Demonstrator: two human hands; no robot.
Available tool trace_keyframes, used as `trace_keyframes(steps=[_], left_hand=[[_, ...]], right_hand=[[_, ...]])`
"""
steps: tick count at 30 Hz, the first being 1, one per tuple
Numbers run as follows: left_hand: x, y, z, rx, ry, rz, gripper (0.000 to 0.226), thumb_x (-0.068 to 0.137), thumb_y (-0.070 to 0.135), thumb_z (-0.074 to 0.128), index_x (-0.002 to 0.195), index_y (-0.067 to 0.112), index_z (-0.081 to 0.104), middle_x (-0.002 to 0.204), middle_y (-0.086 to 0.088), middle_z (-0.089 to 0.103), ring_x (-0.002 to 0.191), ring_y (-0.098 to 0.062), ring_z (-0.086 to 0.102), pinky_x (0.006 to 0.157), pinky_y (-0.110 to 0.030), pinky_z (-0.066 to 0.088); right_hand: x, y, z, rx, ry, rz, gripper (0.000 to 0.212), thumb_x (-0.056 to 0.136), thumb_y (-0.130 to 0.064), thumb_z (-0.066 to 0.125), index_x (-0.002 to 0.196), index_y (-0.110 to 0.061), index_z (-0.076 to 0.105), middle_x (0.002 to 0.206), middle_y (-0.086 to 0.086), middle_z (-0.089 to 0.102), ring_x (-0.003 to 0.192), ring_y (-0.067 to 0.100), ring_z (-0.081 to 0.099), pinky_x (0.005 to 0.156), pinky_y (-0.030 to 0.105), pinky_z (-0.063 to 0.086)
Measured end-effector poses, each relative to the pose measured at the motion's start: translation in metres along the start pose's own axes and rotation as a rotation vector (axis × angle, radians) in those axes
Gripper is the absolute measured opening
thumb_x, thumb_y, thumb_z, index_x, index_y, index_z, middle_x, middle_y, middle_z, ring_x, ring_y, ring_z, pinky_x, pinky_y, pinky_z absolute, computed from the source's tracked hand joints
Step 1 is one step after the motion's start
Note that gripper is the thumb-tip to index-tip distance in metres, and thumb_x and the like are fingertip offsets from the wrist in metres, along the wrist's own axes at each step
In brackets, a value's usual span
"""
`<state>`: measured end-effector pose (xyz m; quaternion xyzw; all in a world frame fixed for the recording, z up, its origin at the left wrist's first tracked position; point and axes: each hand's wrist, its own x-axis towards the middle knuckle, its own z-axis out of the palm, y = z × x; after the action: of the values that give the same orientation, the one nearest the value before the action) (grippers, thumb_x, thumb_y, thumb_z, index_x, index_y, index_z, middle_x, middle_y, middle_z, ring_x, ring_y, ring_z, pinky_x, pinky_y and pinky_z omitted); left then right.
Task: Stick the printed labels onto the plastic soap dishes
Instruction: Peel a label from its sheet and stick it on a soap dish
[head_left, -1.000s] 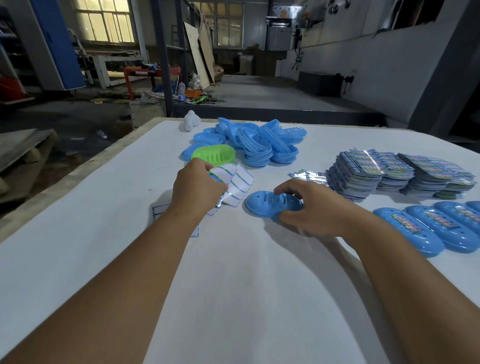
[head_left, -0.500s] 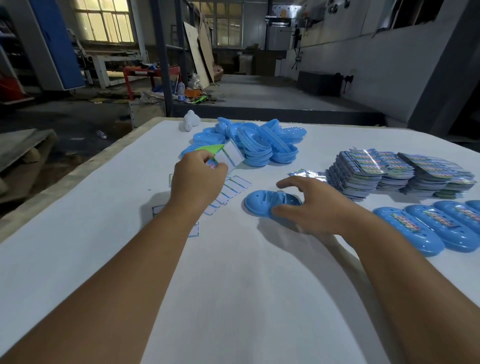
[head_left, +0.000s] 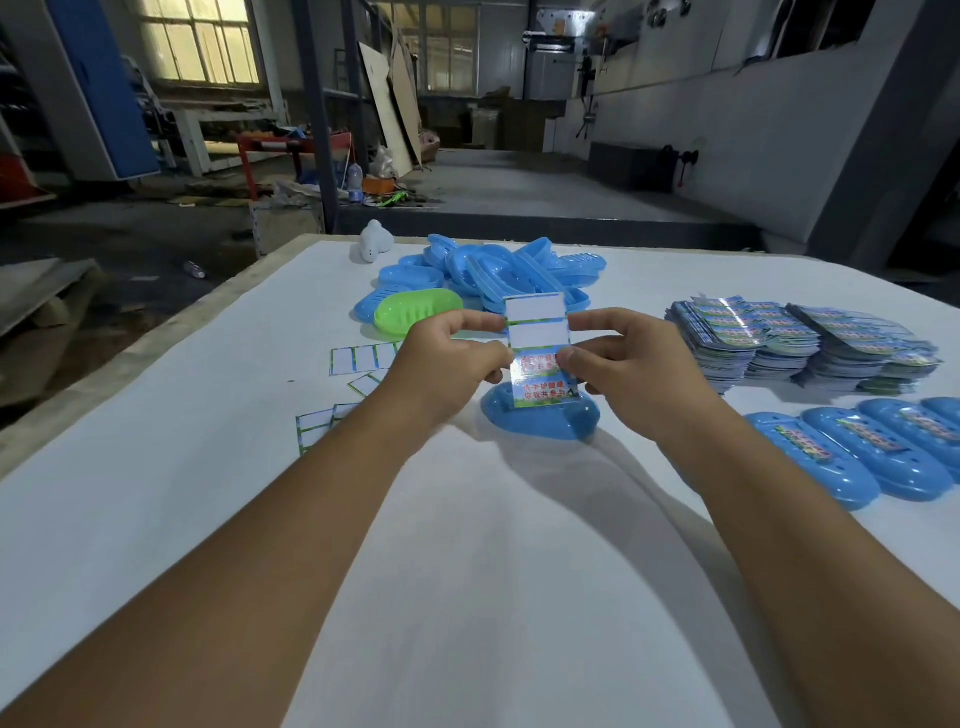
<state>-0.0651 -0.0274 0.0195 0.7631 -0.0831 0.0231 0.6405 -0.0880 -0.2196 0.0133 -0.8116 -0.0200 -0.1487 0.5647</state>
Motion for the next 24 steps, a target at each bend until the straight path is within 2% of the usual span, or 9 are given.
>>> trace_keyframes(steps=[4, 11, 14, 18, 21, 24], left_hand=[[-0.003, 0.000, -0.001, 0.029, -0.015, 0.026, 0.032, 0.080, 0.008, 0.074, 0.107, 0.024, 0.067, 0.075, 0.001, 0.077, 0.059, 0.002, 0.063, 0.047, -0.008, 0.041], [-0.006, 0.001, -0.002, 0.019, -0.047, 0.043, 0.036, 0.081, 0.003, 0.074, 0.110, 0.023, 0.064, 0.071, 0.005, 0.076, 0.059, 0.002, 0.066, 0.053, -0.012, 0.047], [-0.007, 0.000, -0.002, 0.012, -0.067, 0.053, 0.038, 0.080, 0.002, 0.075, 0.109, 0.025, 0.063, 0.075, 0.005, 0.077, 0.067, -0.001, 0.070, 0.061, -0.016, 0.050], [-0.007, -0.002, -0.001, 0.009, -0.092, 0.080, 0.040, 0.081, 0.003, 0.076, 0.109, 0.027, 0.060, 0.081, 0.002, 0.078, 0.083, -0.012, 0.075, 0.082, -0.032, 0.057], [-0.007, -0.004, 0.002, 0.022, -0.100, 0.112, 0.041, 0.081, 0.008, 0.077, 0.112, 0.028, 0.059, 0.081, 0.005, 0.078, 0.084, -0.011, 0.074, 0.083, -0.030, 0.055], [-0.007, -0.005, 0.004, 0.060, -0.085, 0.142, 0.039, 0.082, 0.012, 0.078, 0.111, 0.031, 0.060, 0.079, 0.009, 0.077, 0.082, -0.004, 0.073, 0.078, -0.024, 0.052]], right_hand=[[0.002, 0.002, -0.001, 0.000, 0.014, 0.024, 0.023, 0.089, -0.017, 0.077, 0.105, -0.030, 0.066, 0.075, -0.011, 0.077, 0.061, 0.000, 0.069, 0.060, 0.028, 0.053], [0.003, 0.002, -0.001, 0.015, 0.018, 0.042, 0.025, 0.088, -0.019, 0.078, 0.107, -0.030, 0.066, 0.073, -0.013, 0.076, 0.061, -0.002, 0.069, 0.049, 0.015, 0.048], [0.002, 0.001, 0.000, -0.015, 0.033, 0.035, 0.024, 0.087, -0.019, 0.079, 0.105, -0.029, 0.066, 0.073, -0.013, 0.076, 0.058, -0.002, 0.067, 0.052, 0.020, 0.050], [-0.001, 0.002, 0.001, -0.278, 0.160, -0.059, 0.020, 0.080, -0.031, 0.084, 0.082, -0.026, 0.065, 0.071, -0.009, 0.070, 0.058, 0.002, 0.060, 0.054, 0.022, 0.051], [-0.008, 0.000, 0.006, -0.397, 0.123, -0.111, 0.021, 0.080, -0.038, 0.081, 0.068, -0.025, 0.069, 0.065, -0.012, 0.071, 0.055, 0.002, 0.059, 0.054, 0.024, 0.047], [-0.015, -0.006, 0.011, -0.383, 0.029, -0.131, 0.022, 0.082, -0.044, 0.076, 0.068, -0.027, 0.074, 0.065, -0.016, 0.073, 0.062, 0.004, 0.066, 0.059, 0.027, 0.052]])
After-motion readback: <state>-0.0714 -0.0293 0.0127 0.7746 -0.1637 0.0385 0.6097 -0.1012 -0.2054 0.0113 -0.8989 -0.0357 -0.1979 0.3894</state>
